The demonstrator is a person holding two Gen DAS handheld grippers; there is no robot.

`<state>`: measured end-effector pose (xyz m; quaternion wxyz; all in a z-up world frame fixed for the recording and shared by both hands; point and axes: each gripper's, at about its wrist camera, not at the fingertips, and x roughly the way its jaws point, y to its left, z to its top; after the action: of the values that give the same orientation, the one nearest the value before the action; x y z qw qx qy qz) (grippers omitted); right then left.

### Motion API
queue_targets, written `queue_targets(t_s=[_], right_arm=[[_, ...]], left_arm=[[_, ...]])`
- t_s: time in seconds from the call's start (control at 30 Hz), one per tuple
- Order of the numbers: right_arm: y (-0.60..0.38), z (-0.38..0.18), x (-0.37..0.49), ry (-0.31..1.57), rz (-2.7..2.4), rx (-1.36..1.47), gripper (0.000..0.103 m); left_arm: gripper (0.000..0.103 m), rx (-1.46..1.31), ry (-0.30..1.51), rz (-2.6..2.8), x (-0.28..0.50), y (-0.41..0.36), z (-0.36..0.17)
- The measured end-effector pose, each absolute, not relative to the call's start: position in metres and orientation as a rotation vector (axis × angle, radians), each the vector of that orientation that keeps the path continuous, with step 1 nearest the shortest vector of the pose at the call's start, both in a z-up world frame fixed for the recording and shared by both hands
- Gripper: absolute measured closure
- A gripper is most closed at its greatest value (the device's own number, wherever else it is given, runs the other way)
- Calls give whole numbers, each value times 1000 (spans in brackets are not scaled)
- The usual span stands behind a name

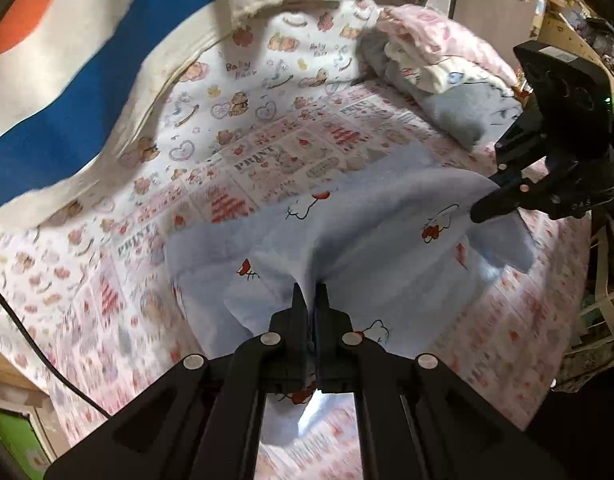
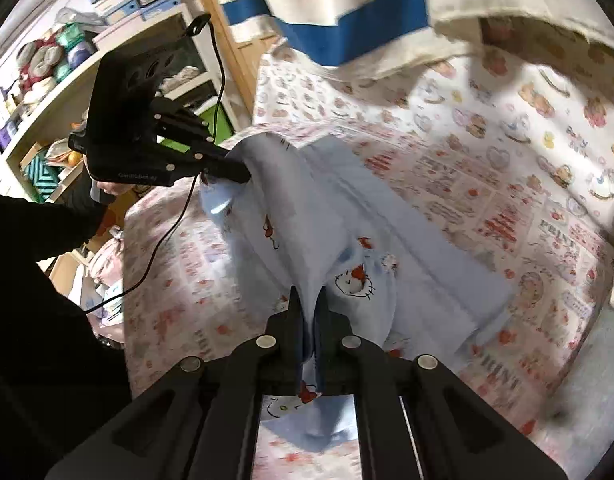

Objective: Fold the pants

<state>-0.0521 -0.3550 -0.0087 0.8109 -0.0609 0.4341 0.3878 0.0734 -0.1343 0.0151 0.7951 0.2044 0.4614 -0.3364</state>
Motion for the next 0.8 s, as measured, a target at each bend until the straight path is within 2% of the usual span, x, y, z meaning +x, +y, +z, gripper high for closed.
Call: queue_targets(t_s=[0.1, 0.3, 0.57, 0.8], right_arm=[[-362, -4, -42, 916, 806, -112, 99], [-356, 10, -78, 861, 885, -156, 99], [-329, 17, -128, 855, 970, -217, 99], [-313, 1, -147, 905, 1009, -196, 99]], left_arm=[[101, 399, 956, -753, 74, -130, 21], [101, 413, 882, -792, 26, -111, 33], [101, 398, 898, -767, -31, -86, 36], [101, 403, 923, -747, -53, -80, 31]])
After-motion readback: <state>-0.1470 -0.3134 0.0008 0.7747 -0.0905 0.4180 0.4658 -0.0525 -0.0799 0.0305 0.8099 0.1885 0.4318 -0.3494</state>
